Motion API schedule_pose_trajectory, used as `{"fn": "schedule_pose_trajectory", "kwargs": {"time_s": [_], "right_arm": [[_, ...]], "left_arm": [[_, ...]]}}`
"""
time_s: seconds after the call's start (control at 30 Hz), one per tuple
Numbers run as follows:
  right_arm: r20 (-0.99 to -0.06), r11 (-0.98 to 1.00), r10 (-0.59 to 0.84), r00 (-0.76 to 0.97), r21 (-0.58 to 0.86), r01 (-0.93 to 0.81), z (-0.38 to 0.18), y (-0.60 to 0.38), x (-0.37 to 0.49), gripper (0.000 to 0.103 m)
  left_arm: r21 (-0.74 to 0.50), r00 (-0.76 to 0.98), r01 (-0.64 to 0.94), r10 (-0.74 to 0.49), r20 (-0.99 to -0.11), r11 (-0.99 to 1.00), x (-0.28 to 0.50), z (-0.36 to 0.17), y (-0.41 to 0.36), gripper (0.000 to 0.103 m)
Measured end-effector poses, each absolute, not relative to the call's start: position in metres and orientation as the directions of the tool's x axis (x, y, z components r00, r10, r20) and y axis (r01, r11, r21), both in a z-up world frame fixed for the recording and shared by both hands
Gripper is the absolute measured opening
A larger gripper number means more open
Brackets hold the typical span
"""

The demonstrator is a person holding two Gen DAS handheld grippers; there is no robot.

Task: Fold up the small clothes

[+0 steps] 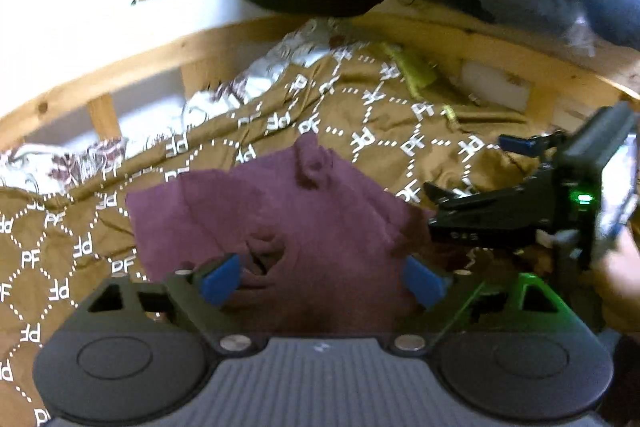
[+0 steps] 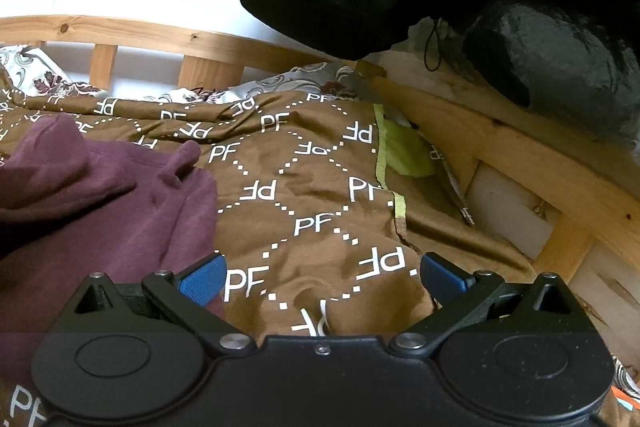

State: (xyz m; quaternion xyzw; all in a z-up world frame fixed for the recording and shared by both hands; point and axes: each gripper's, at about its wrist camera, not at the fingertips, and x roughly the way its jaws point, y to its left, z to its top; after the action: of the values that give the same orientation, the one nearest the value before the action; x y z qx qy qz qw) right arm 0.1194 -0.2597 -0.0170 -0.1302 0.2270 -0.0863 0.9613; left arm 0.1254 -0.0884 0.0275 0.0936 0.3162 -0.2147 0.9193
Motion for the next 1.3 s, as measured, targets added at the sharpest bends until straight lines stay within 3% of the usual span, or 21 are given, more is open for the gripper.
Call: {"fn": "schedule_pose_trajectory", "kwargs": {"time_s": [0.23, 0.43, 0.6, 0.8, 0.93, 1.07, 1.17, 1.3], "right_arm": [[-0.393, 0.959, -0.210, 0.895, -0.262, 0.110, -0.015, -0.257, 0.117, 0.102], [-0.345, 0.966, -0.186, 0.920, -0.234, 0.108, -0.010, -0.250, 0.108, 0.102], [-0.384, 0.997, 0.025, 0.923, -0.063, -0.053, 0.005, -0.251, 0.107, 0.102], [-0.493, 0.898, 0.416, 0.764, 0.355, -0.259, 0.013, -0.240, 0.155, 0.102], [-0.549, 0.864, 0.486, 0.680, 0.417, -0.281, 0.006, -0.215, 0.189, 0.102], [-0.592, 0.847, 0.492, 0.638, 0.494, -0.195, -0.009, -0.208, 0.212, 0.100], [-0.615, 0.826, 0.503, 0.607, 0.549, -0.128, -0.022, -0.205, 0.222, 0.088], [-0.625, 0.844, 0.470, 0.623, 0.525, -0.109, -0.027, -0.199, 0.222, 0.061]], "left_arm": [[0.039, 0.782, 0.398, -0.317, -0.537, 0.917, 0.111, 0.038, -0.067, 0.102], [0.080, 0.759, 0.302, -0.189, -0.623, 0.950, 0.130, 0.014, -0.047, 0.102], [0.059, 0.737, 0.308, -0.200, -0.645, 0.949, 0.140, -0.007, -0.033, 0.102], [0.042, 0.717, 0.354, -0.242, -0.653, 0.934, 0.147, -0.020, -0.032, 0.102], [0.037, 0.707, 0.382, -0.267, -0.655, 0.923, 0.146, -0.025, -0.031, 0.093], [0.024, 0.689, 0.378, -0.264, -0.674, 0.925, 0.147, -0.029, -0.028, 0.080], [0.027, 0.696, 0.370, -0.257, -0.671, 0.929, 0.147, -0.029, -0.024, 0.063], [0.016, 0.693, 0.374, -0.268, -0.669, 0.927, 0.146, -0.028, -0.023, 0.046]]}}
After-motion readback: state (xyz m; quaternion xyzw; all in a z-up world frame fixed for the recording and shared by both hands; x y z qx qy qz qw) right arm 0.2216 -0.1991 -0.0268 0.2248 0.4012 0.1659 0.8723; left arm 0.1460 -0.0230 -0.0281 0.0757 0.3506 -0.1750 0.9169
